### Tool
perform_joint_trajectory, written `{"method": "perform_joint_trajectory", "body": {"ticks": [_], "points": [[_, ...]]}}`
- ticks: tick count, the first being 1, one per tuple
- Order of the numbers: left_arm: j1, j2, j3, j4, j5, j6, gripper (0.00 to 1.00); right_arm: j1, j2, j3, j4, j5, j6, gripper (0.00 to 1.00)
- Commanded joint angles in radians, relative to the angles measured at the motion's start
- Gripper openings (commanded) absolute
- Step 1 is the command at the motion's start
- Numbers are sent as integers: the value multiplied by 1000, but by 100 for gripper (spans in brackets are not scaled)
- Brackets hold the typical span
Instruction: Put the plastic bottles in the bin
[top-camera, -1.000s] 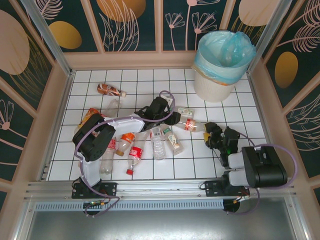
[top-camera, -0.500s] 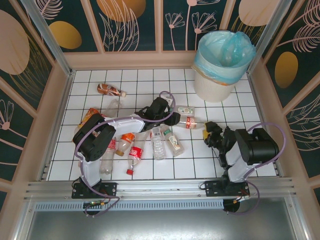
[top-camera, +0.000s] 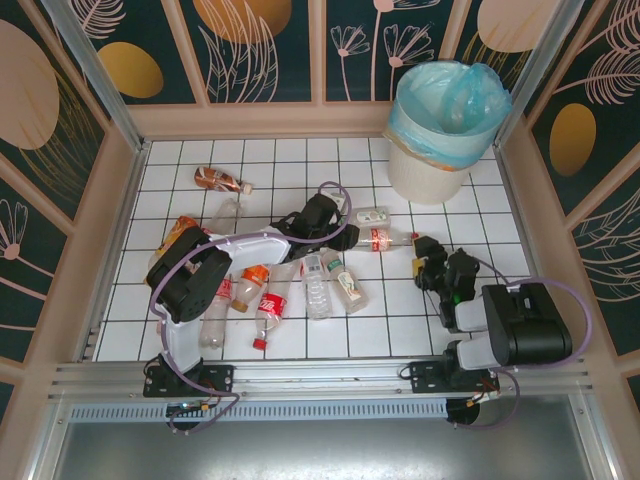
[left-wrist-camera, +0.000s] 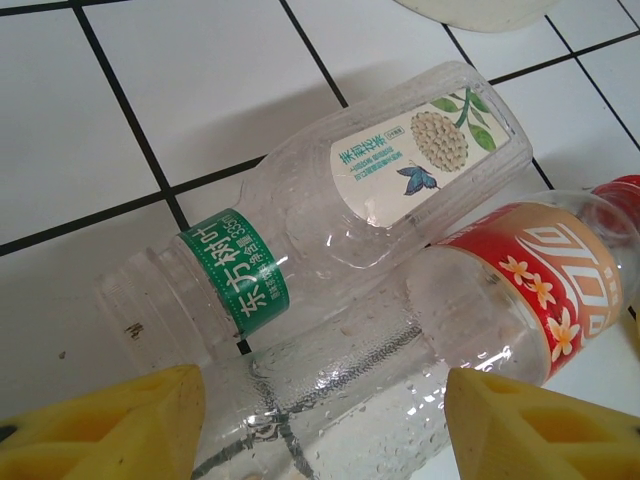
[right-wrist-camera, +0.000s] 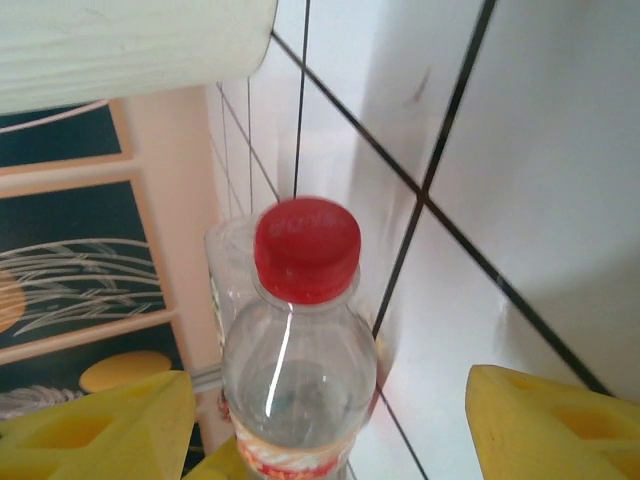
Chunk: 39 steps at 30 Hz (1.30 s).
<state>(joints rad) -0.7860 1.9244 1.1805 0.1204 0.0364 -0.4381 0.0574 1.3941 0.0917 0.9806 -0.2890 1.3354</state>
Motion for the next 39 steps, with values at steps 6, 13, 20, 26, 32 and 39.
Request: {"method": "perform_joint_trajectory", "body": {"ticks": [6, 13, 20, 26, 32, 39], "points": [[-5, 28, 24, -54, -21, 16, 66, -46, 156, 128, -51, -109, -111, 66], [-7, 31, 29, -57, -18, 19, 66, -45, 243, 180, -29, -136, -119, 65], [-6, 36, 30, -57, -27, 28, 66, -50, 263, 264, -132, -153, -192, 64], [-7, 41, 24, -57, -30, 27, 66, -61, 324, 283, -86, -176, -170, 63], [-7, 38, 18, -56, -32, 30, 66, -77, 372, 299, -36, -194, -139, 60], [-7, 41, 28, -50, -31, 40, 66, -90, 391, 354, -104, -204, -166, 61]]}}
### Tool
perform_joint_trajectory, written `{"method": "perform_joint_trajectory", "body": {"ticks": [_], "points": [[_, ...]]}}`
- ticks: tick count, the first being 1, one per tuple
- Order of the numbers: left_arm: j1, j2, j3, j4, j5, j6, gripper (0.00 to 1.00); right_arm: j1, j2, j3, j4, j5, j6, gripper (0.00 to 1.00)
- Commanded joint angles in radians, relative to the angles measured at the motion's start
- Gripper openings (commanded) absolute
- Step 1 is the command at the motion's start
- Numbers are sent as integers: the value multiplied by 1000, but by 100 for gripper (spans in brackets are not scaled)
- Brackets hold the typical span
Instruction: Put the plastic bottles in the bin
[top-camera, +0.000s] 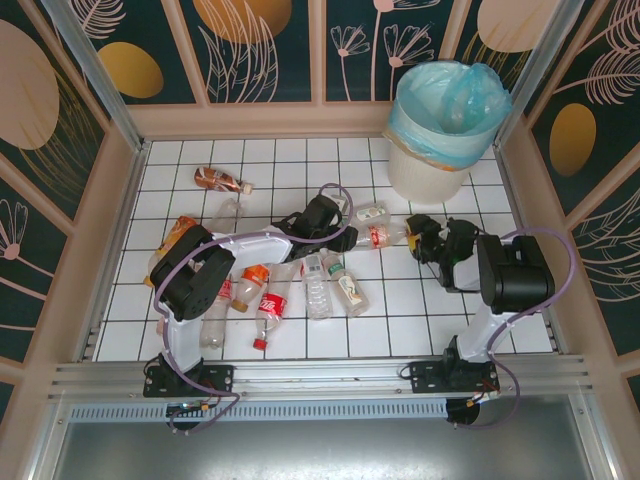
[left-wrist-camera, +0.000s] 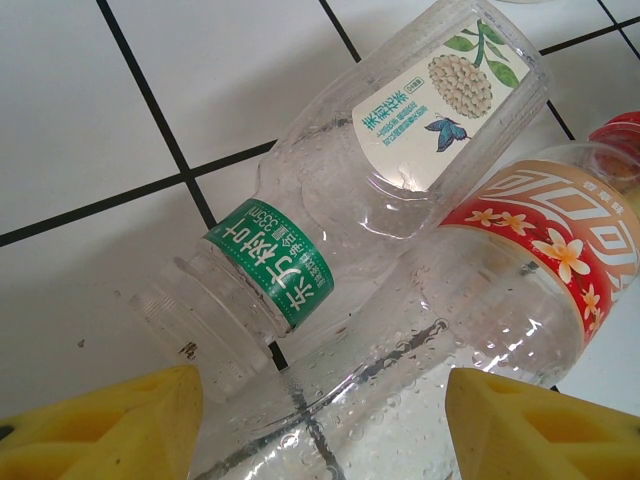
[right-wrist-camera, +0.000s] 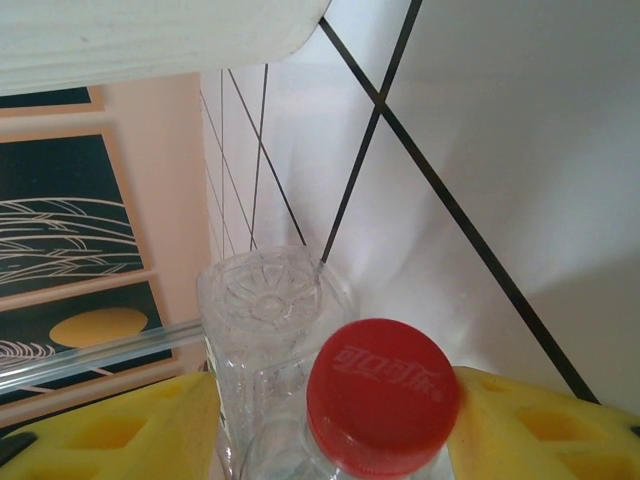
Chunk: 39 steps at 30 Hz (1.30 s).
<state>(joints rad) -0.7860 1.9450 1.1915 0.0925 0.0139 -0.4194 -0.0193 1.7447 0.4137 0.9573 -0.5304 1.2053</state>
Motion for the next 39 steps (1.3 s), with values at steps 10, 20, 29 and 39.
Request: {"method": "perform_joint_trajectory", "body": {"ticks": [10, 20, 29, 39], "points": [[-6, 18, 19, -20, -13, 37, 66, -25, 97, 93, -98, 20, -51, 54], [-6, 5, 14, -21, -18, 48, 66, -46, 130, 103, -68, -16, -71, 25], [-7, -71, 68, -53, -46, 79, 70, -62, -10, 106, -181, 22, -162, 3], [-6, -225, 191, -116, -137, 161, 78, -23, -384, 162, -398, 231, -353, 0]]}}
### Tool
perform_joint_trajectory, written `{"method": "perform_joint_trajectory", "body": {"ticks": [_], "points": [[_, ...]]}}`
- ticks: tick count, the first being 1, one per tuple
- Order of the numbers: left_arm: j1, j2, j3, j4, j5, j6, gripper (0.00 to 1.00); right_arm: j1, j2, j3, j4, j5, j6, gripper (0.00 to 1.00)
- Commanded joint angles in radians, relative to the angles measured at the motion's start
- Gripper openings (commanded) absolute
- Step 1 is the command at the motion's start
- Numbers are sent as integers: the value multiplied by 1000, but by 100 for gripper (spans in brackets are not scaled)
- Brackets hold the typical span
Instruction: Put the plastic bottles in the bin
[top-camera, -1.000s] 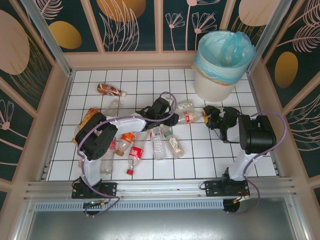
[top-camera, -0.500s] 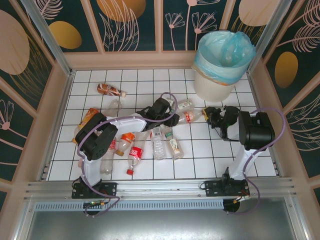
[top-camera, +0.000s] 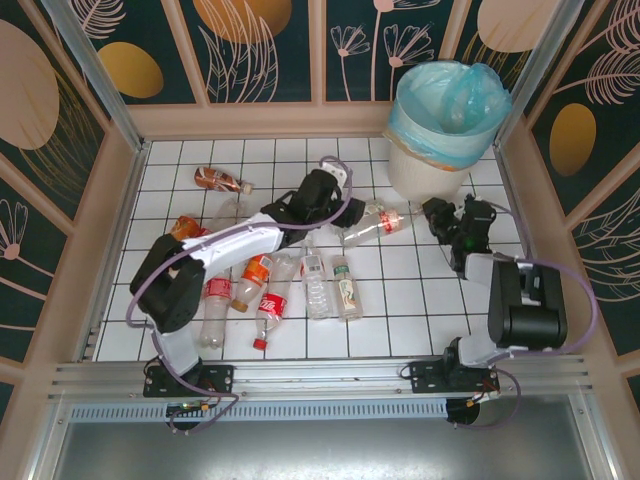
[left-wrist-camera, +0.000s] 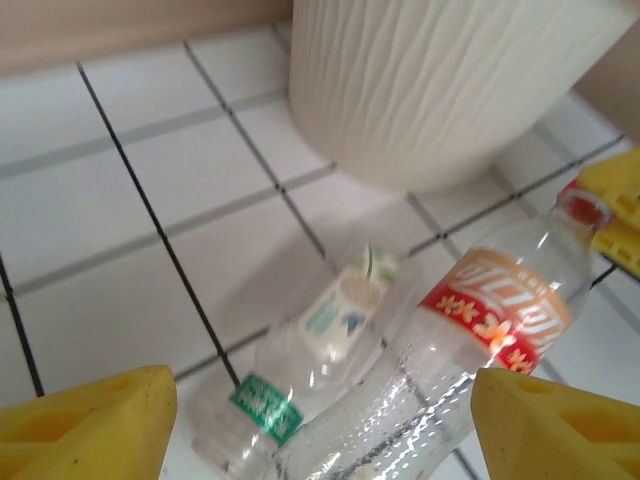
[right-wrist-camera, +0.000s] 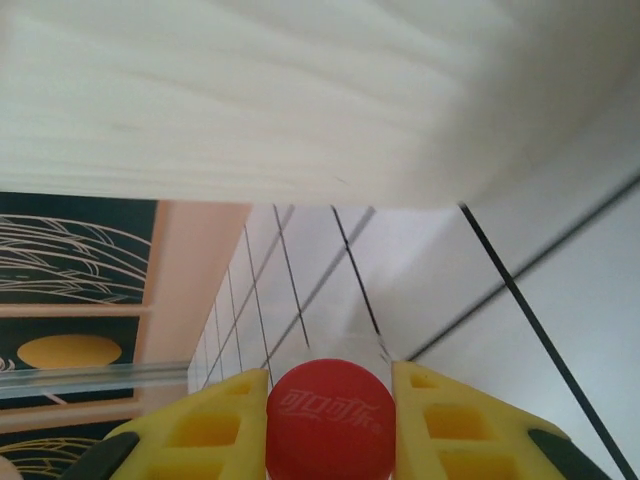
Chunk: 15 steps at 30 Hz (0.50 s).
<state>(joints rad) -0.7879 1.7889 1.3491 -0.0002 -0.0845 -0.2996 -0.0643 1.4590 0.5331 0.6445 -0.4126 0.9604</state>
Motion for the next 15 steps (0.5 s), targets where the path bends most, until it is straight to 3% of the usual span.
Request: {"method": "perform_joint_trajectory", "body": {"ticks": [1, 8, 15], "points": [[-4, -104, 33, -23, -39, 42, 78, 37, -130, 52, -108, 141, -133, 0], [-5, -240, 6, -53, -68, 44, 79, 208, -337, 132, -243, 400, -339, 0], [-3, -336, 31, -145, -94, 64, 80, 359, -406, 256, -339, 565, -504, 0]]}}
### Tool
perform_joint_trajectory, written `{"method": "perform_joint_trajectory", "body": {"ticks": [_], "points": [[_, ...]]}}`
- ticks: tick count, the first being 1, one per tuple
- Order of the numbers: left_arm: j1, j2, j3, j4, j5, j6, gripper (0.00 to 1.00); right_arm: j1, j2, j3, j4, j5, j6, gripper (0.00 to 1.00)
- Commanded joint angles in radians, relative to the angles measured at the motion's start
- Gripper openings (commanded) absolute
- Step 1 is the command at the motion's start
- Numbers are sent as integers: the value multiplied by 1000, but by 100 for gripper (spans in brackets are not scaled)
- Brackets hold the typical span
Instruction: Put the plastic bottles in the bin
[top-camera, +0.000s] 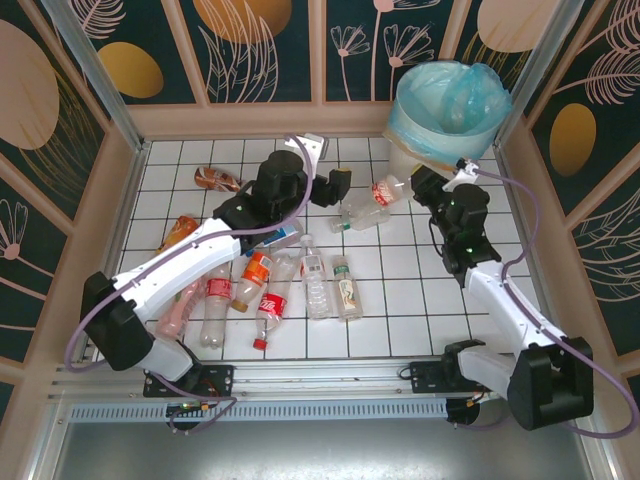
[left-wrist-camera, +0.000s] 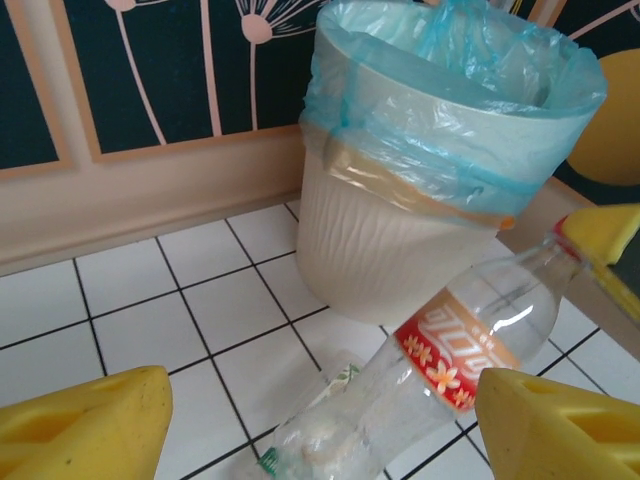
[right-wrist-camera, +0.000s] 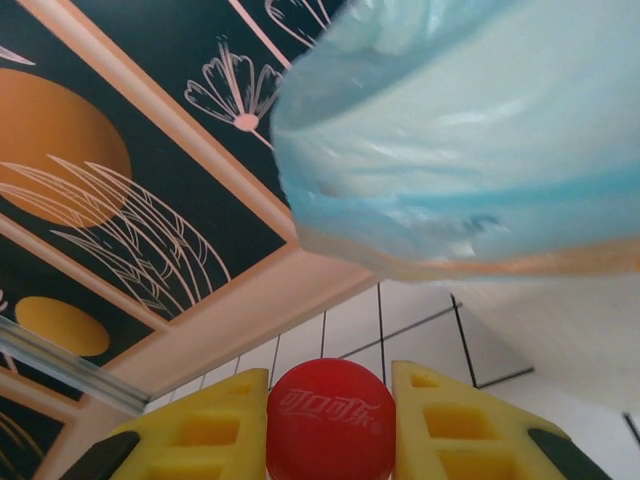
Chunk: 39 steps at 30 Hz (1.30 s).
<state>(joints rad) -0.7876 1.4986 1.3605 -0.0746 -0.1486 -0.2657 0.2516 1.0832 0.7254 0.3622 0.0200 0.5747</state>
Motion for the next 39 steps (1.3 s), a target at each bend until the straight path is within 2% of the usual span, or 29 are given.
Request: {"method": "perform_joint_trajectory", "body": {"ticks": [1, 6, 12, 15, 18, 24, 30, 35, 39], "points": [[-4, -54, 29, -83, -34, 37, 81, 67, -36, 83, -67, 154, -143, 0], [-3, -106, 67, -146, -105, 98, 82, 203, -42, 206, -115, 253, -267, 0], [-4, -150, 64, -135, -218, 166, 82, 377, 21, 407, -172, 369, -419, 0], [-1, -190, 41, -108, -248, 149, 82, 431, 98, 559, -239, 459, -504, 0], [-1, -240, 4, -69, -233, 114, 83, 445, 163, 687, -253, 492, -567, 0], [-2, -242, 37, -70, -150, 107, 85, 440, 307, 938, -213, 601, -772, 0], [-2, -131, 150, -76, 8, 61, 85, 370, 457, 1193, -126, 718, -1013, 0], [-2, -48, 236, -84, 95, 63, 84, 232, 601, 1435, -229, 737, -1044, 0], [-2, -31, 219, -77, 96, 88, 85, 131, 689, 1478, -299, 722, -1003, 0]]}}
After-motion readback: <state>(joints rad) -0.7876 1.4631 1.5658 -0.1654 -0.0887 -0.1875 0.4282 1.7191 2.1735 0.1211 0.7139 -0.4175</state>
